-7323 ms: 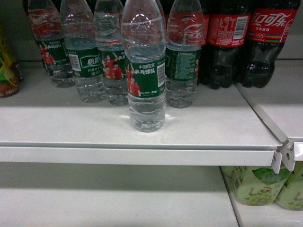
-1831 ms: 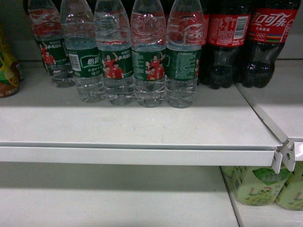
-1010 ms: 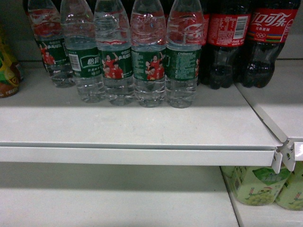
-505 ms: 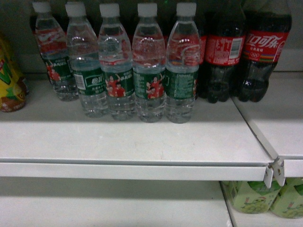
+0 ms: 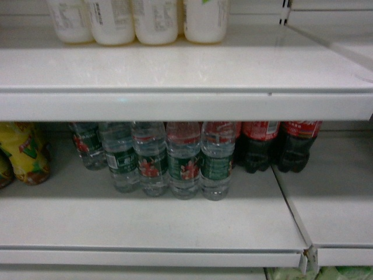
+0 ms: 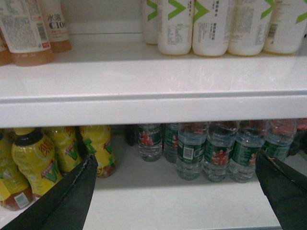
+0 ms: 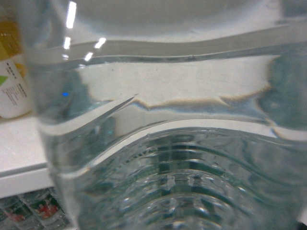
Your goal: Move water from second to third shelf
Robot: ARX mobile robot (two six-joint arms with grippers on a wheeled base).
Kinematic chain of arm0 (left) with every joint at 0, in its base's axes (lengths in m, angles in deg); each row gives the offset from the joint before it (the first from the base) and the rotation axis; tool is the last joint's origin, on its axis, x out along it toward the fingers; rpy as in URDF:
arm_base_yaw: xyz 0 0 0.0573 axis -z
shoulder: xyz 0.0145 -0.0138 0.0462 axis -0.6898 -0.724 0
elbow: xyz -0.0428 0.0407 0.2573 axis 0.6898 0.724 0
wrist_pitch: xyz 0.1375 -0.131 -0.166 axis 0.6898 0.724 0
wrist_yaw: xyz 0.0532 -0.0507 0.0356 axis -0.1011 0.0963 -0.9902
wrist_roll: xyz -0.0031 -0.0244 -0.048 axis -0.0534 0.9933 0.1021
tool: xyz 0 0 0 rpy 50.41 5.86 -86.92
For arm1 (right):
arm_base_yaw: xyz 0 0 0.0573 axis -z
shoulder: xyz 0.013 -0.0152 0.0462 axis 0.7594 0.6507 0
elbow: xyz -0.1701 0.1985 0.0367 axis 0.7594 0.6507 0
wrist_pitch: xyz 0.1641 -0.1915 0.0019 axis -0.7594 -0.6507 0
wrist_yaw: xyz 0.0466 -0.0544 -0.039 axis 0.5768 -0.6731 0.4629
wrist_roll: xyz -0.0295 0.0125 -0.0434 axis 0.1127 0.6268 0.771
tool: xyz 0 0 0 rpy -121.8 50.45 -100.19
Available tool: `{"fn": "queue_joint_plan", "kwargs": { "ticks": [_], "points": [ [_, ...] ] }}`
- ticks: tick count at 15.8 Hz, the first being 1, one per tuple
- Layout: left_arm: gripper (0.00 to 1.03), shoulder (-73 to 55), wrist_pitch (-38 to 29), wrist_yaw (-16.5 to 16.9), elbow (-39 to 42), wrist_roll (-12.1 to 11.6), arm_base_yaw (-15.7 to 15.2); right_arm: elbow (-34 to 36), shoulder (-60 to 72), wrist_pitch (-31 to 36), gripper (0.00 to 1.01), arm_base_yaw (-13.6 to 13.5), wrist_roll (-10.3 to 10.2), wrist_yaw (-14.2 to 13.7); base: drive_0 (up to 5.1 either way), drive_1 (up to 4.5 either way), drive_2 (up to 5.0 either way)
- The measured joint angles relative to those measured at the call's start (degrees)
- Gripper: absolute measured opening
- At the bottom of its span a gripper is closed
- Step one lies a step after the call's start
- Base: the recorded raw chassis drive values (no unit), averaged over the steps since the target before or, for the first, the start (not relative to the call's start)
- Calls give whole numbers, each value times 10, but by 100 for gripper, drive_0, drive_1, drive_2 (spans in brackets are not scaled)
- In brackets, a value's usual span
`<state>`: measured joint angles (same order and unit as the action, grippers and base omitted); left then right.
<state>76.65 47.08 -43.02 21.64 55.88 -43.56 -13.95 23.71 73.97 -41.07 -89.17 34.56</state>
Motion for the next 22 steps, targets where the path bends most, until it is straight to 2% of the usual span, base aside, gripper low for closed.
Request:
{"fn": "queue_joint_plan", "kwargs": {
  "ticks": [22],
  "points": [
    [98,0,0,0,0,0,0,-1,-1,2,42,0,-2,0,0,0,0]
  ]
}}
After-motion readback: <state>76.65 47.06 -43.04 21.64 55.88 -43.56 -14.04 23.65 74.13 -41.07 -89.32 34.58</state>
